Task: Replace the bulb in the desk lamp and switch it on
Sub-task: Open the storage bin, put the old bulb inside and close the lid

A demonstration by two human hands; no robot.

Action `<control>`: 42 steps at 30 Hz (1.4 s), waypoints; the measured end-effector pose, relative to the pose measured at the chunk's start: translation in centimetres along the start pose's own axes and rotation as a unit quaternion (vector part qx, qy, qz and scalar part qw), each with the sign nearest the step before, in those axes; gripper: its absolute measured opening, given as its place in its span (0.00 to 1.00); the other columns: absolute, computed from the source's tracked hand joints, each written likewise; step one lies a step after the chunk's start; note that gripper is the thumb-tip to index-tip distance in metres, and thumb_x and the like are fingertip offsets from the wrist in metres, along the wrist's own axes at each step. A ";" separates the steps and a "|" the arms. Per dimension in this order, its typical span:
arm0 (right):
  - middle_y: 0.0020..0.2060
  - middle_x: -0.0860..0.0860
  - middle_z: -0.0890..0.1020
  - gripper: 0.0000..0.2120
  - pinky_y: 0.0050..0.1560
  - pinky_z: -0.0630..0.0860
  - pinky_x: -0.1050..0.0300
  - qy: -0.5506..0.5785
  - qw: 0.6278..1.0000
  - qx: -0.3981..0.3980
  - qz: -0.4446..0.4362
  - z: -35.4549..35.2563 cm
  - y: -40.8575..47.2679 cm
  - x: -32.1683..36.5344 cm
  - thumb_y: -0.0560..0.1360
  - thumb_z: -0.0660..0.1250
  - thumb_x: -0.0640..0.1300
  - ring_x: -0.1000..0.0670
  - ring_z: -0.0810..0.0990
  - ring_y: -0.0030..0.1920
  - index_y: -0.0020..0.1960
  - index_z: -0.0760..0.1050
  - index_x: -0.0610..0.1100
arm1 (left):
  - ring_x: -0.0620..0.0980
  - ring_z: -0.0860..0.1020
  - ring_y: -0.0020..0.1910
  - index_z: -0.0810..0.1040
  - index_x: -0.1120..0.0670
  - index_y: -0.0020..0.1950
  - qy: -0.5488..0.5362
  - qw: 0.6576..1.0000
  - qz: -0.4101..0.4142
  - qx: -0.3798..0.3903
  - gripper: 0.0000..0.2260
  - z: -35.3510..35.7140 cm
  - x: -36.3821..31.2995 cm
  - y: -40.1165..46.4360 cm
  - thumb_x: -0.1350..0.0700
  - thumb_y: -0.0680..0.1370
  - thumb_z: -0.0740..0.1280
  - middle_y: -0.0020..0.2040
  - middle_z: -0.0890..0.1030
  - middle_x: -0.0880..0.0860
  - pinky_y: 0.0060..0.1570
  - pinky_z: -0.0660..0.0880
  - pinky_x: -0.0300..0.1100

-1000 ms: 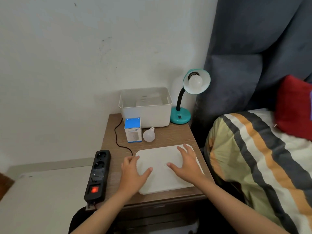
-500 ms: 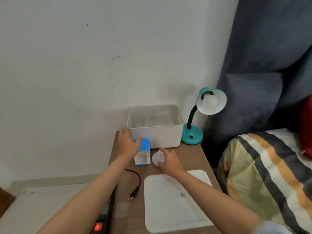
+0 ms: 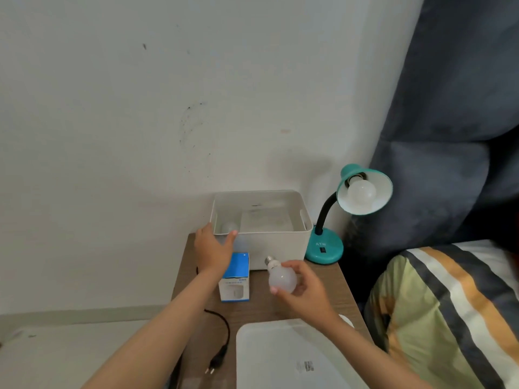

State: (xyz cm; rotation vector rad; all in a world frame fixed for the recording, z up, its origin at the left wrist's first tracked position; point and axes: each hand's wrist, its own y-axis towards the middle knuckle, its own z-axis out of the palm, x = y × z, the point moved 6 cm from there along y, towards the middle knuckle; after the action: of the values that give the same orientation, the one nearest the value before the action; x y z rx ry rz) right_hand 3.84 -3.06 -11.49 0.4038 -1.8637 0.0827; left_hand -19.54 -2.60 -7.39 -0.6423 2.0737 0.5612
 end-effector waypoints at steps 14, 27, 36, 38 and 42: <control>0.60 0.48 0.75 0.26 0.52 0.71 0.59 -0.224 0.975 0.010 -0.008 -1.0 17.3 5.2 0.70 0.71 0.48 0.48 0.75 0.59 0.65 0.69 0.46 | 0.57 0.74 0.60 0.69 0.60 0.65 -0.040 0.997 -0.048 -0.036 0.31 0.4 0.7 1.6 0.47 0.68 0.74 0.62 0.75 0.58 0.59 0.75 0.54; 0.63 0.40 0.73 0.25 0.49 0.68 0.60 -0.214 0.972 -0.021 0.096 -0.5 20.8 3.4 0.73 0.66 0.39 0.42 0.74 0.60 0.68 0.65 0.37 | 0.57 0.74 0.58 0.72 0.61 0.60 -0.031 0.998 -0.034 -0.049 0.26 0.5 0.5 1.5 0.50 0.68 0.75 0.58 0.75 0.57 0.54 0.71 0.45; 0.57 0.46 0.77 0.18 0.56 0.68 0.61 -0.195 0.975 -0.073 -0.081 -1.9 12.6 7.0 0.73 0.66 0.39 0.49 0.75 0.58 0.62 0.71 0.41 | 0.60 0.71 0.62 0.69 0.63 0.63 0.022 0.999 -0.044 -0.012 0.27 0.3 -0.5 1.1 0.50 0.72 0.72 0.63 0.73 0.62 0.59 0.71 0.51; 0.55 0.49 0.77 0.17 0.55 0.67 0.63 -0.199 0.970 -0.085 -0.109 -2.4 9.0 7.2 0.73 0.67 0.41 0.54 0.74 0.55 0.61 0.72 0.42 | 0.62 0.72 0.60 0.68 0.64 0.62 0.066 0.997 -0.044 0.009 0.25 0.6 -0.9 1.1 0.49 0.74 0.69 0.62 0.73 0.63 0.58 0.71 0.52; 0.53 0.48 0.78 0.16 0.55 0.73 0.59 -0.159 0.981 -0.090 -0.064 -3.0 2.0 4.5 0.72 0.69 0.41 0.54 0.76 0.52 0.59 0.74 0.43 | 0.65 0.66 0.66 0.55 0.66 0.71 0.134 0.990 -0.041 0.015 0.30 1.3 -1.9 -0.8 0.50 0.77 0.62 0.70 0.62 0.66 0.66 0.63 0.55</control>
State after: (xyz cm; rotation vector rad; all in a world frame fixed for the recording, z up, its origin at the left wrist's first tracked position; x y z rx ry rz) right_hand 4.70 -1.52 -6.04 0.4281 -2.1327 -0.2500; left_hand -17.34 -1.96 -6.55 -0.8192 2.2870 0.4134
